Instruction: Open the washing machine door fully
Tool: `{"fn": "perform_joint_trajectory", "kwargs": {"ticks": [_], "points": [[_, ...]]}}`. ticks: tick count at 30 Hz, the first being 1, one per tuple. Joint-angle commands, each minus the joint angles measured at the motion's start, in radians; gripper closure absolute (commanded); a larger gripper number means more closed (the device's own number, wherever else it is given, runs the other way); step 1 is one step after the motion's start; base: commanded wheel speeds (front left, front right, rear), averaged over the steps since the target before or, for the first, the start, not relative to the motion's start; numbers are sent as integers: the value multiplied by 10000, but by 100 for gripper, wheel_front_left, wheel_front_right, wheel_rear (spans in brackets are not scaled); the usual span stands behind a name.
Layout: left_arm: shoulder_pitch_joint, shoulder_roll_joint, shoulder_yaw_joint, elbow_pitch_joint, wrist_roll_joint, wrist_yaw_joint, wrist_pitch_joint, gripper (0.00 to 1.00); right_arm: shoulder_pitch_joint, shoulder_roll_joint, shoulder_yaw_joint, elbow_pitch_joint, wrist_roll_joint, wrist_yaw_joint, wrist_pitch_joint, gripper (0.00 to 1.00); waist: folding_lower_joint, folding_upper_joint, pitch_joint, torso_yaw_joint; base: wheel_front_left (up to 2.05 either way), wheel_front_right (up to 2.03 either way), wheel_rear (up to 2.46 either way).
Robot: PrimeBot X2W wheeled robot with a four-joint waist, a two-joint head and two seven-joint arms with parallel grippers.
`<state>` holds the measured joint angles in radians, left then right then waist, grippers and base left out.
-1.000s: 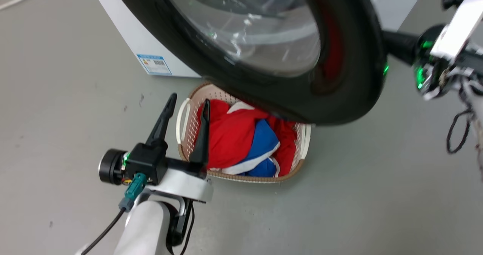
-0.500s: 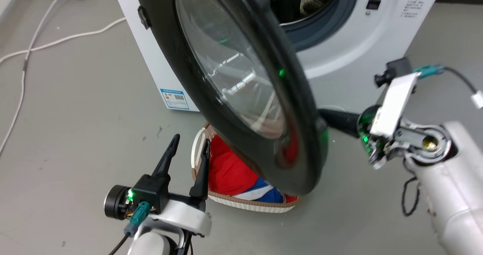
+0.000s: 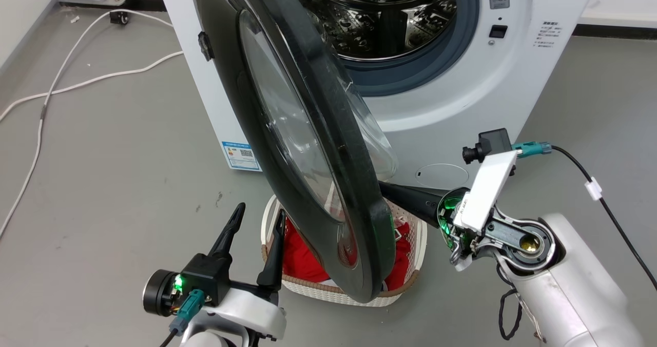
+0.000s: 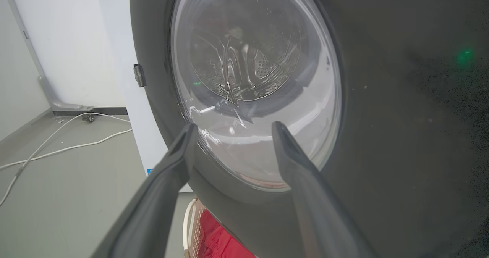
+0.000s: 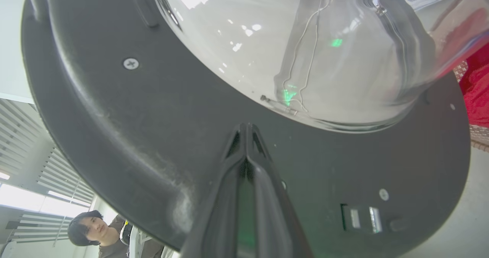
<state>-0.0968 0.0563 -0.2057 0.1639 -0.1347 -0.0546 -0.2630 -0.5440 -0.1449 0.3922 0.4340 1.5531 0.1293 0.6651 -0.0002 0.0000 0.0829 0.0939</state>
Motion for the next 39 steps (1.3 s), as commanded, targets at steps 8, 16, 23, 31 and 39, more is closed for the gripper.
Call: {"fn": "perform_joint_trajectory", "kwargs": {"ticks": [8,16,23,31,39], "points": [[106,72,127,41,-53,-98,-25,0,837,-255,-1037,-1102,-522,25,-1958,100,2,0,-282,-312,0,0,0],[274,84,288,139,-168,-139,-25,0,2527,-1098,-2025,-2303,-2138,25,-4415,100,2,0,-637,-750,0,0,0],[456,139,495,204,-235,-131,-25,0,4152,-1621,-2693,-2945,-3883,25,-5947,52,2,0,-816,-1106,0,0,0],[555,159,725,412,-337,-60,-25,0,5222,-1271,-3564,-3417,-7074,25,-7415,0,2,0,-934,-1337,0,0,0],[552,177,882,431,-306,59,-25,0,5410,-547,-4756,-4364,-11103,19,-8147,0,2,0,-1026,-1340,0,0,0]]}}
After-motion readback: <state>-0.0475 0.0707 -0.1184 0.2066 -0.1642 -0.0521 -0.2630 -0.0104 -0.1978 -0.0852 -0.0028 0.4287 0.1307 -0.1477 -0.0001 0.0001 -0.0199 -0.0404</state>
